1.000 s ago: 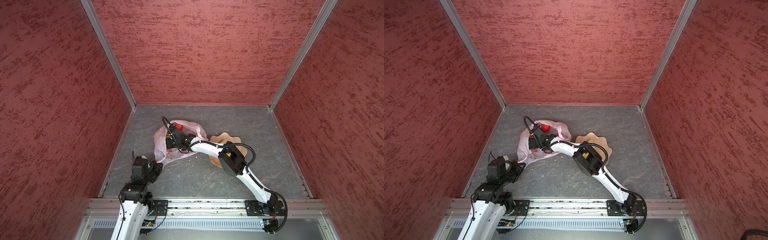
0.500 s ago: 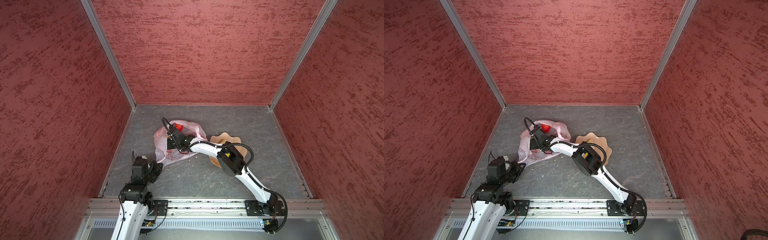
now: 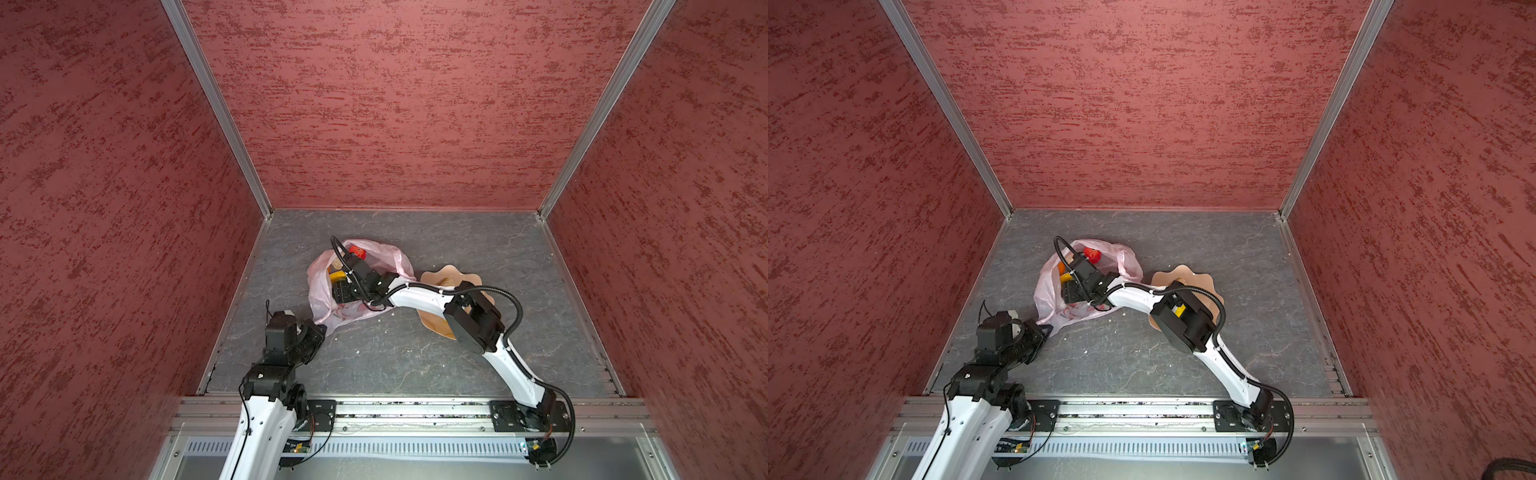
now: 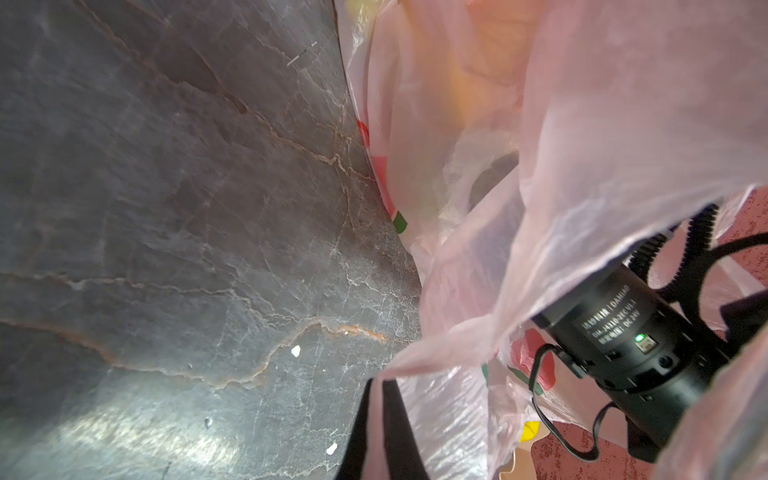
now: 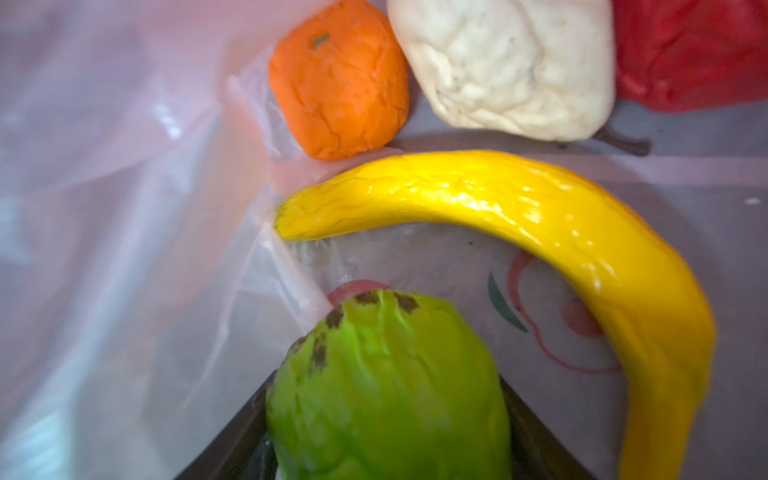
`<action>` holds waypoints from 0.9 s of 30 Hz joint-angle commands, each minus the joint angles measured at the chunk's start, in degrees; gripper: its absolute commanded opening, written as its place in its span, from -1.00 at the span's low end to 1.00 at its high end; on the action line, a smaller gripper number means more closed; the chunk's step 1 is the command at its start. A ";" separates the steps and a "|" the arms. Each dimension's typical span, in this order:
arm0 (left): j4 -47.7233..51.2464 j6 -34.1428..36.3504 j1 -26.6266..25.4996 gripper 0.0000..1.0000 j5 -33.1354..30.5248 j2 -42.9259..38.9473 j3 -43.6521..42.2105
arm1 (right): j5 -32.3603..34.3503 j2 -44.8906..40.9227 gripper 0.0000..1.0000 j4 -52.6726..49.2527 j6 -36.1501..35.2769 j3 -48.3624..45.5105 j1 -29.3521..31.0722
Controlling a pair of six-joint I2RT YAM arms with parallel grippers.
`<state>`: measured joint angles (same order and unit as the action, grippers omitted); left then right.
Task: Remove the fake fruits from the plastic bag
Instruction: 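Lower the right gripper and grasp the green fruit, then lift the green fruit up out of the bag with the right gripper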
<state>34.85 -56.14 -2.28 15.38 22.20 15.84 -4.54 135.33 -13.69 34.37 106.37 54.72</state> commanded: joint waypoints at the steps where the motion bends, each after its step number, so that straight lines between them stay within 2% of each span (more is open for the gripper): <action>1: -1.83 0.14 -0.25 -1.00 -0.17 0.04 0.21 | -0.65 -5.62 0.07 2.30 -0.94 -2.52 0.56; 17: -3.47 0.32 -0.23 -1.00 0.08 1.09 0.07 | -0.86 -17.67 0.04 -2.44 -6.22 -12.58 1.27; 27: -5.23 0.19 -0.33 -1.00 0.51 2.84 0.07 | 5.95 -26.87 0.04 -5.70 -12.54 -16.04 1.18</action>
<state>31.70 -56.14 -2.28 15.51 24.73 15.84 -2.17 111.98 -18.55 25.15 90.19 55.53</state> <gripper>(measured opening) 0.049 0.685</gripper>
